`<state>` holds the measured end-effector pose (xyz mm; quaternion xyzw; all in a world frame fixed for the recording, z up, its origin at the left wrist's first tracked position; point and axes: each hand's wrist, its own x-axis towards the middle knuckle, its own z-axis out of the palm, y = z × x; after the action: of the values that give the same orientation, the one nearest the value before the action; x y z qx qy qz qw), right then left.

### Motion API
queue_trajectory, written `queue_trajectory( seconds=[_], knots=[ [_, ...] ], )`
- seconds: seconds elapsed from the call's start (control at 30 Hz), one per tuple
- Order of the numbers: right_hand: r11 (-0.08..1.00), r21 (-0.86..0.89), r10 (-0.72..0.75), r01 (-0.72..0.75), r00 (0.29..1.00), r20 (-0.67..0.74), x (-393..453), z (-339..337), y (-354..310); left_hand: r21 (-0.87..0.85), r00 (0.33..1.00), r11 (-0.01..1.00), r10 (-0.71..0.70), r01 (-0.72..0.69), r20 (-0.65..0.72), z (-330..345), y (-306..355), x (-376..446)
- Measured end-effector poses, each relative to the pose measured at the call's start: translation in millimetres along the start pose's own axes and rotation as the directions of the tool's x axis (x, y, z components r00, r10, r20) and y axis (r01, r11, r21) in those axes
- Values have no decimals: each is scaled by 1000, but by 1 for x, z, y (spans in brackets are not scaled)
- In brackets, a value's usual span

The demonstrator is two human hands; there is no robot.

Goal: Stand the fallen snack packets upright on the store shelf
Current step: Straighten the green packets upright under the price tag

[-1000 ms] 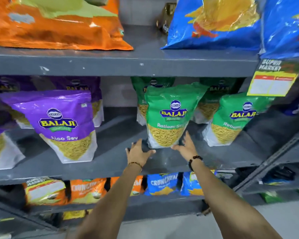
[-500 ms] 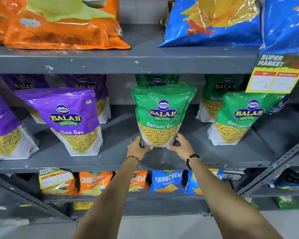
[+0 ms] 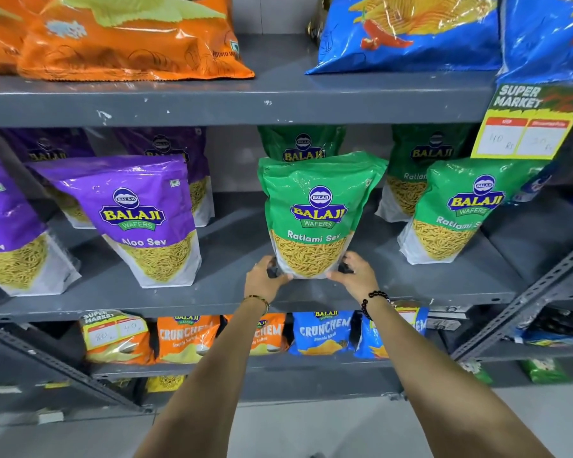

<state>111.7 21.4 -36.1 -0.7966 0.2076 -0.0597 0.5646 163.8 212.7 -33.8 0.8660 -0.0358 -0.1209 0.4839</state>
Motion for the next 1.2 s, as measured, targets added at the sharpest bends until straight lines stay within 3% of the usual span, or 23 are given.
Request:
queue_trajectory(
  seconds=[0.93,1.2],
  knots=[
    [997,-79,14,-13,1000,17,5,3,-5,-13,1000,1000,-6,6,-17,1,2,-2],
    [990,-141,19,-26,999,-50,-5,-1,1,92,996,994,-49,56,-75,2,-4,-8]
  ],
)
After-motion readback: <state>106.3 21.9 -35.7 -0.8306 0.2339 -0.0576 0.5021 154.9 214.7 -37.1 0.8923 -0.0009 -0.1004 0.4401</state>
